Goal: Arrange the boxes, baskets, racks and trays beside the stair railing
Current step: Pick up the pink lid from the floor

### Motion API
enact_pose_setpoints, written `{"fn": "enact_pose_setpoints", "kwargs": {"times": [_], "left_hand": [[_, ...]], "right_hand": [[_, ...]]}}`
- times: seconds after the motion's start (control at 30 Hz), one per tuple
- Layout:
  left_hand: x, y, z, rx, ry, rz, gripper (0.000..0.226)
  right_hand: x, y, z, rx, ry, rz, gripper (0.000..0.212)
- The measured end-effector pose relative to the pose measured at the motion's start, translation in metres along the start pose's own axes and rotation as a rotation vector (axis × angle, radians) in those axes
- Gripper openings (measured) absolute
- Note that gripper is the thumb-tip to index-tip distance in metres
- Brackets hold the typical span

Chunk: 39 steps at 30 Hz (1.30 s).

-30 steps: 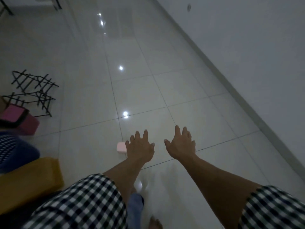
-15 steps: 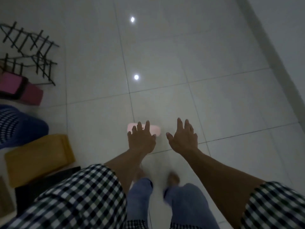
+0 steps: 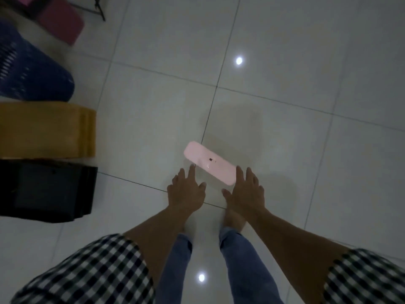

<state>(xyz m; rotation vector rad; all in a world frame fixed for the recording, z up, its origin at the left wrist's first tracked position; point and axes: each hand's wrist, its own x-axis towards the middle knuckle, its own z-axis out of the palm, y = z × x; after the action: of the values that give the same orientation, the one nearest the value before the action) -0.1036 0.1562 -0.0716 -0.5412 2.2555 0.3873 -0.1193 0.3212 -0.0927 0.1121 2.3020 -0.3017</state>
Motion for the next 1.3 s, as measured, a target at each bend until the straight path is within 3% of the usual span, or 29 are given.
{"fn": "enact_pose_setpoints", "kwargs": {"times": [0.3,0.53,0.77,1.03,1.3], "left_hand": [[0.128,-0.026,0.122,-0.182,-0.068,-0.147,0.071],[0.172,-0.03,0.173,-0.286,-0.075,-0.164,0.072],[0.195,-0.028,0.184,-0.418,-0.099,-0.143,0.075],[0.208,-0.018,0.174,-0.983,-0.106,-0.218,0.066],[0.16,-0.039,0.113,-1.106,-0.08,-0.231,0.062]], "right_hand": [[0.156,0.013,0.098,-0.192,-0.016,-0.137,0.106],[0.211,0.021,0.139,-0.282,0.01,-0.208,0.124],[0.224,0.01,0.156,-0.277,0.03,-0.231,0.126],[0.223,-0.003,0.155,-0.205,0.04,-0.198,0.107],[0.156,-0.062,0.11,-0.077,0.127,-0.22,0.108]]}}
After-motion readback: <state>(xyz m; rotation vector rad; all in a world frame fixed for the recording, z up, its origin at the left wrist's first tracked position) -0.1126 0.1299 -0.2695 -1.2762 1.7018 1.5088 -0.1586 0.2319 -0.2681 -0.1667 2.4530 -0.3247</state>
